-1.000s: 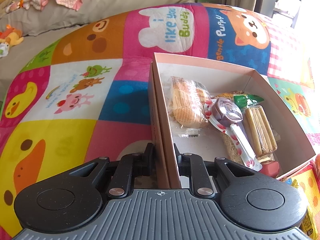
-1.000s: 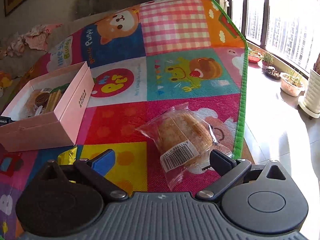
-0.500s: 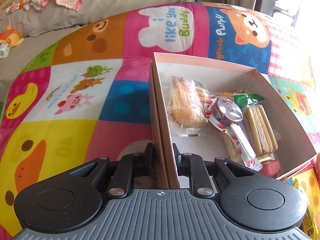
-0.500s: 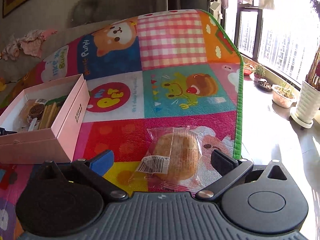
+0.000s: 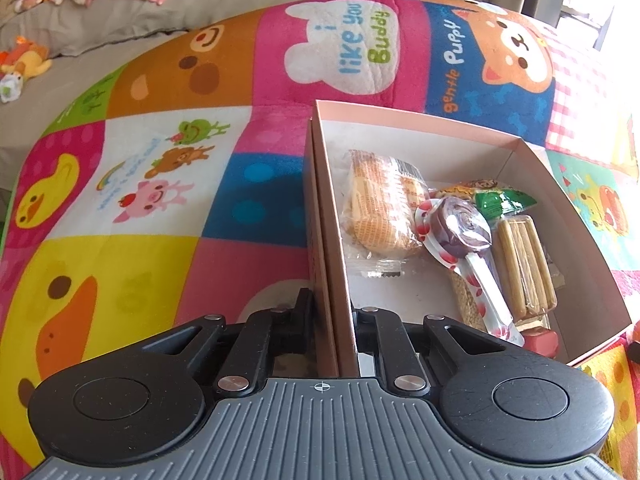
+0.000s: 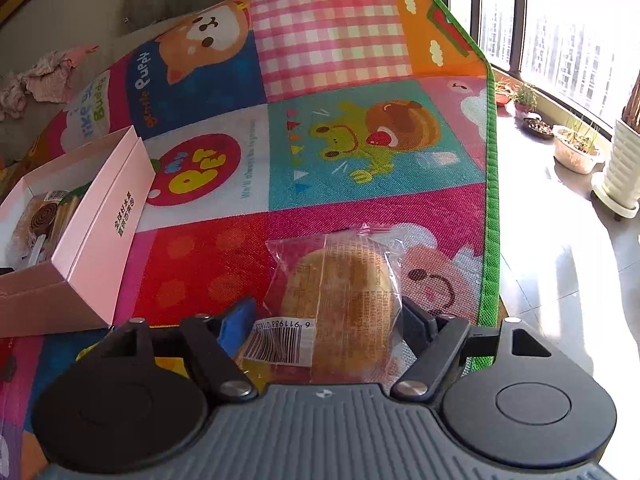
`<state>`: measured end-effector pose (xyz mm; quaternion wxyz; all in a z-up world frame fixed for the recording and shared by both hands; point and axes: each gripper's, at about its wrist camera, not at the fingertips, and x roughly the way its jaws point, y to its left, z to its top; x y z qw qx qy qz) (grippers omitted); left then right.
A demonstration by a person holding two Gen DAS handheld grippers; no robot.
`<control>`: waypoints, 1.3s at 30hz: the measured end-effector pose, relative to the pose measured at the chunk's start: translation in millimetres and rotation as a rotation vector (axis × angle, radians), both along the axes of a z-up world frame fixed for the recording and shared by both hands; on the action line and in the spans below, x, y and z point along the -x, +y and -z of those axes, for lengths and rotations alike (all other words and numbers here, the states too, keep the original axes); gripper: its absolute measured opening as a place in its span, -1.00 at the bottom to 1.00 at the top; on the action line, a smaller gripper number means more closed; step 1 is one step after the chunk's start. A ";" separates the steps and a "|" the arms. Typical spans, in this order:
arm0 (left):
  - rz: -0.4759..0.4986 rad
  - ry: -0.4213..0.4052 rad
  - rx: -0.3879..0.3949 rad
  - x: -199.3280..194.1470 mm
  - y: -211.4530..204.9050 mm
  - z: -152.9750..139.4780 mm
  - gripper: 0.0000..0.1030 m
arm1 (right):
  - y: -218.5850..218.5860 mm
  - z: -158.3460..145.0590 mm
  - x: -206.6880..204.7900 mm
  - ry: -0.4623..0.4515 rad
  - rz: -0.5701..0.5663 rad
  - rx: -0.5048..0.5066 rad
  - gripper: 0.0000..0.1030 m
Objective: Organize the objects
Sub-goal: 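Move the right gripper toward the wrapped round bun on the mat, then grasp the wrapped round bun with the right gripper, then carry the round bun into the pink box and open the right gripper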
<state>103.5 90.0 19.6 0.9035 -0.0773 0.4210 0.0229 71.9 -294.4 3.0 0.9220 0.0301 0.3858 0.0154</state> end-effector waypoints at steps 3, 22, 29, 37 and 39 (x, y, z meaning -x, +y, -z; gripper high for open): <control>0.005 -0.006 -0.014 0.7 -1.9 -0.7 -0.73 | 3.3 -6.3 14.5 0.010 -0.037 0.026 0.35; 0.021 0.013 0.002 -1.9 1.4 -0.5 -0.71 | 111.5 -73.0 103.9 0.078 -0.569 -0.118 0.32; 0.016 0.008 0.012 -1.4 2.0 0.1 -0.71 | 145.3 -101.3 73.7 -0.060 -0.584 -0.132 0.32; 0.028 0.001 0.019 0.0 2.9 0.5 -0.69 | 190.5 -99.1 -9.4 -0.111 -0.524 -0.079 0.32; 0.028 0.000 0.027 0.1 4.0 0.7 -0.68 | 201.4 -91.8 -31.0 -0.098 -0.514 -0.051 0.32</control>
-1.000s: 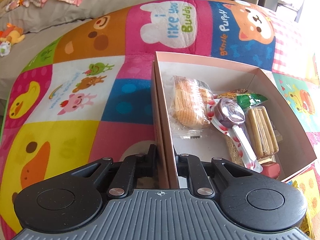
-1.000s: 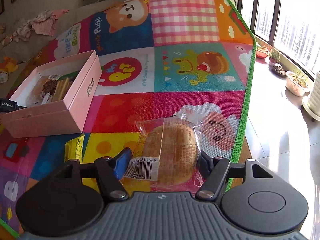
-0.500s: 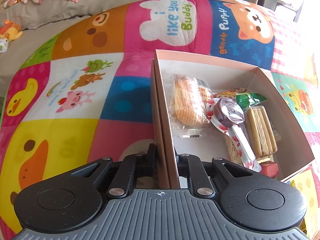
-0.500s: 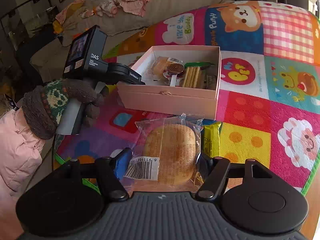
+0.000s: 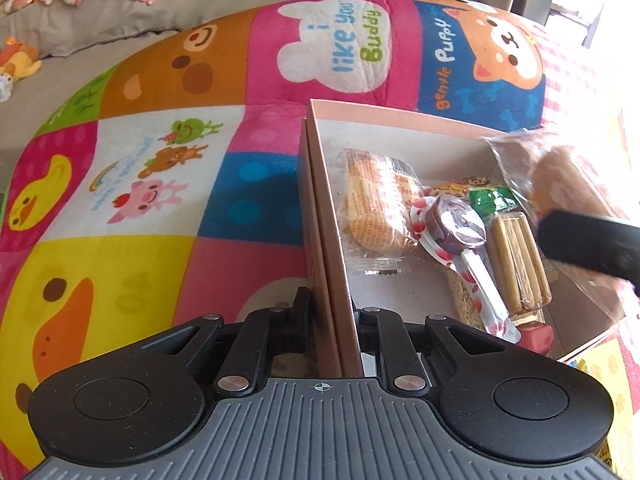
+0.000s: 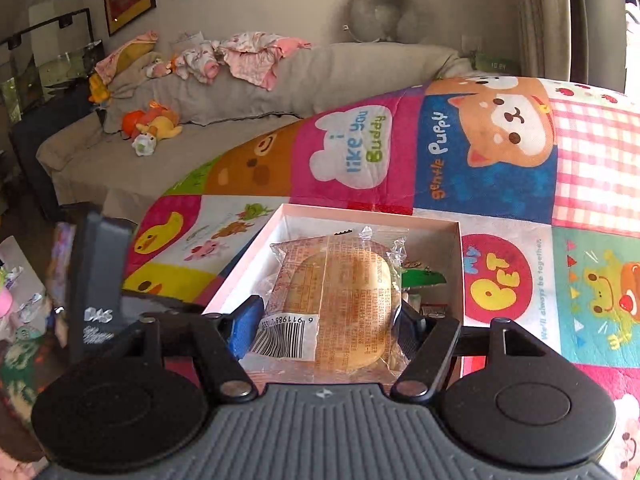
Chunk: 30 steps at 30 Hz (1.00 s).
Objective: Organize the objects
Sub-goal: 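Carry the round bun into the pink box and open the right gripper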
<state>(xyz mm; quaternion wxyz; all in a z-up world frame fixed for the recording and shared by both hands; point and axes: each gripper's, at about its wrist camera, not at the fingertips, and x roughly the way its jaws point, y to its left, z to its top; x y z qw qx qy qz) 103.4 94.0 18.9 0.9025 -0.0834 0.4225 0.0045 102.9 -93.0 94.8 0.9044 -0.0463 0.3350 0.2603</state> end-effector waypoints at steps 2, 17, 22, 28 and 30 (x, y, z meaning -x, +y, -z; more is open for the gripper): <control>0.000 0.000 0.006 -0.3 0.9 0.2 -0.67 | 7.8 4.8 -18.9 -0.001 0.011 0.027 0.32; 0.000 0.001 0.027 -0.7 2.8 1.1 -0.66 | -22.4 28.7 -81.7 0.112 0.114 -0.021 0.40; -0.004 0.001 0.027 -0.9 2.9 1.0 -0.67 | -55.1 6.4 -41.8 0.014 0.147 -0.042 0.65; -0.013 -0.006 0.029 0.9 2.5 1.5 -0.67 | -103.8 8.0 8.2 0.008 0.207 -0.033 0.67; -0.015 -0.005 0.026 1.4 1.7 1.3 -0.68 | -116.5 19.5 29.5 0.024 0.233 -0.013 0.68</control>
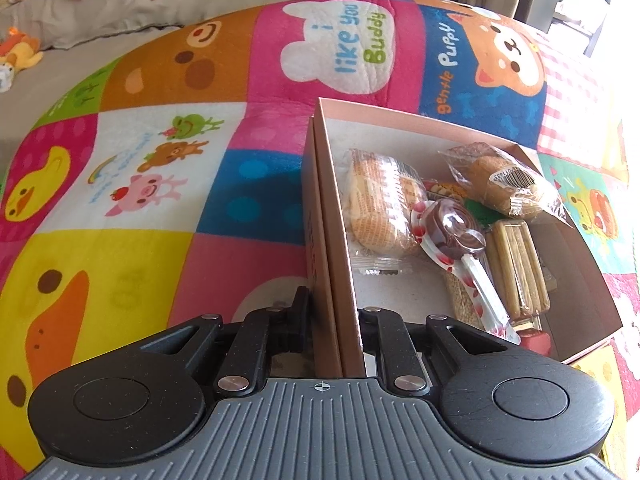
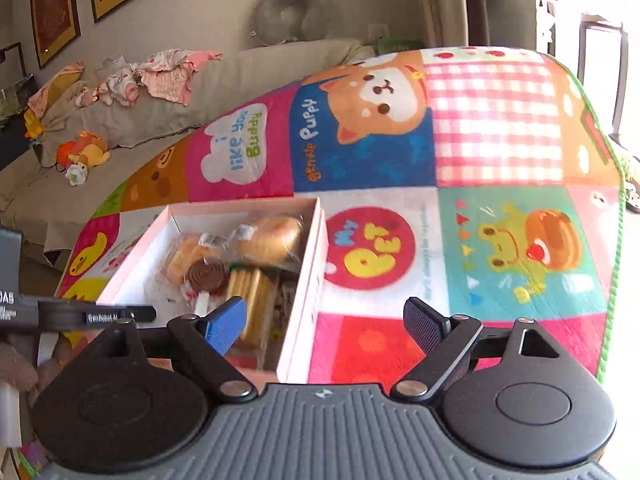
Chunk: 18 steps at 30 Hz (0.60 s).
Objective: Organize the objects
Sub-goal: 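Move the right gripper toward the yellow wafer bar on the mat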
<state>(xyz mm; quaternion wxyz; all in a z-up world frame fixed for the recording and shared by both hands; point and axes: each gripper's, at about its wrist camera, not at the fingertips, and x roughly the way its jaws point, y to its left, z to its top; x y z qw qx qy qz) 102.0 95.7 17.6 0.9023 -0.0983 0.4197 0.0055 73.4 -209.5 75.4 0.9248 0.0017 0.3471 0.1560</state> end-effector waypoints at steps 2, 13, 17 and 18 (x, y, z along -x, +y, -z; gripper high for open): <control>-0.001 0.001 -0.004 0.3 -0.8 -0.1 -0.68 | -8.3 11.4 19.3 0.025 0.016 0.012 0.68; -0.003 0.009 -0.014 3.2 -3.1 -0.7 -0.69 | 7.6 49.7 89.0 0.057 0.027 0.051 0.68; -0.001 0.014 -0.016 3.6 -3.0 -0.6 -0.69 | 16.2 51.0 87.2 0.044 0.020 0.053 0.68; -0.001 0.014 -0.017 3.7 -3.0 -0.5 -0.69 | 16.9 51.9 84.6 0.044 0.025 0.057 0.68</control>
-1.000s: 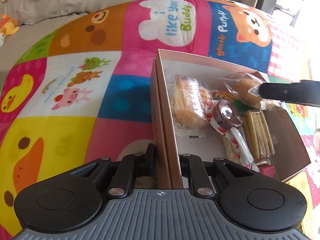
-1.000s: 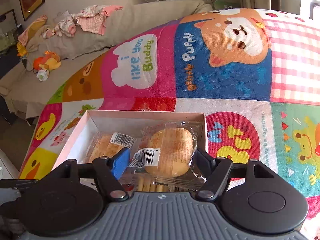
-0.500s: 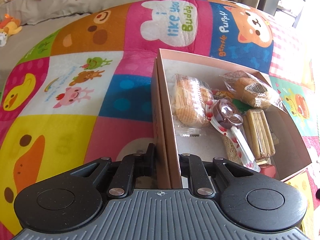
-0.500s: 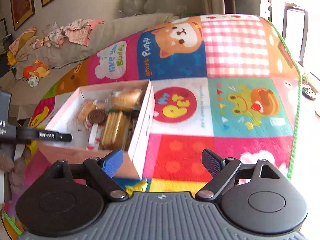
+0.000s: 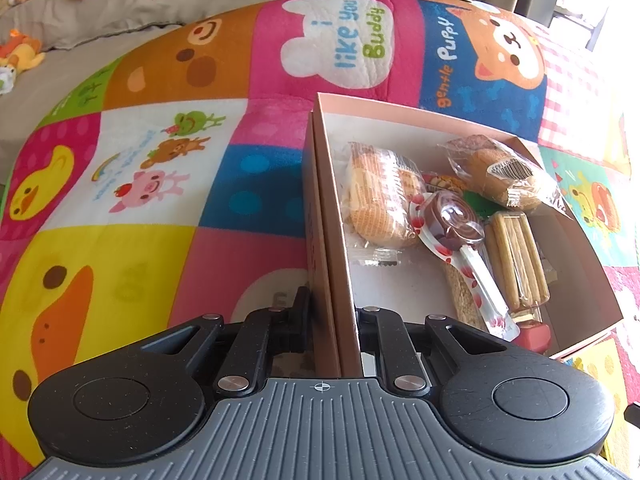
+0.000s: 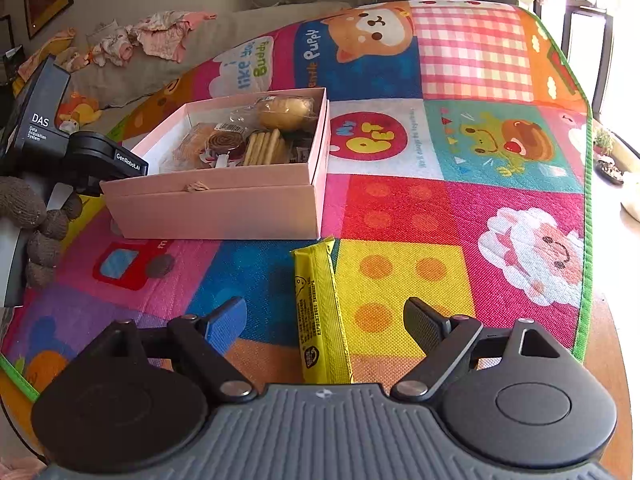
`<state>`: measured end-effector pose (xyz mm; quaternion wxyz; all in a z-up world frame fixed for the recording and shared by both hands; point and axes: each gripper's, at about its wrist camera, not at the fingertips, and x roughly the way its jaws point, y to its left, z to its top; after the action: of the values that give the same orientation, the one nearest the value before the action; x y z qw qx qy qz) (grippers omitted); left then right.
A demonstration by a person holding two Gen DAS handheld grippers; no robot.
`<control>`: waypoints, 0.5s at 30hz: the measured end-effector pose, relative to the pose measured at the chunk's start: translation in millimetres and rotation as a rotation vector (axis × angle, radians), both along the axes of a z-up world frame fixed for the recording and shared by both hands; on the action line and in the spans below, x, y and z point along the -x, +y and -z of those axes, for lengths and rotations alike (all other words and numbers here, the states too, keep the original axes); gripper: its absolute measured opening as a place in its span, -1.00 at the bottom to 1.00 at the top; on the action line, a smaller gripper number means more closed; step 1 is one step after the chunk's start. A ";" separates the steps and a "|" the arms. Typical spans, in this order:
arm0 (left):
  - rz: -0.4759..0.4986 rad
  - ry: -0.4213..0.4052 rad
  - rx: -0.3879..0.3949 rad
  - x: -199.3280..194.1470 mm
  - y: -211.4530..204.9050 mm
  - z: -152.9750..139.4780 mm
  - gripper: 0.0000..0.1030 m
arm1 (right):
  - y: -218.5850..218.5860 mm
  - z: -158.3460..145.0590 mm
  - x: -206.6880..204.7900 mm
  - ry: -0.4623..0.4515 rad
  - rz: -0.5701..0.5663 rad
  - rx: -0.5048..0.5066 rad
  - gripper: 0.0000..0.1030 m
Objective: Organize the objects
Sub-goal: 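Move the right gripper toward the yellow wafer bar on the mat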
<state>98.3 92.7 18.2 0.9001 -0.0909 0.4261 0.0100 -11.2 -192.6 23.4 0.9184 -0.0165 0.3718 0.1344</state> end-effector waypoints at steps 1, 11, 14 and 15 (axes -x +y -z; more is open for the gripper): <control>-0.001 -0.001 0.000 0.0 0.0 -0.1 -0.69 | 0.0 1.0 -1.2 0.001 0.007 0.005 0.68; 0.000 -0.001 0.000 0.1 0.1 -0.1 -0.69 | 3.8 7.7 -6.5 0.014 -0.011 0.015 0.63; 0.001 0.000 0.001 0.0 0.0 -0.2 -0.69 | 11.9 9.5 -12.3 0.019 -0.030 0.025 0.40; 0.001 0.000 0.000 -0.1 -0.1 -0.1 -0.69 | 13.5 10.5 -14.1 0.025 -0.035 0.024 0.35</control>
<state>98.4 92.6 18.2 0.9001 -0.0907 0.4261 0.0093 2.9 -179.1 13.0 0.9109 -0.0322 0.3845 0.1462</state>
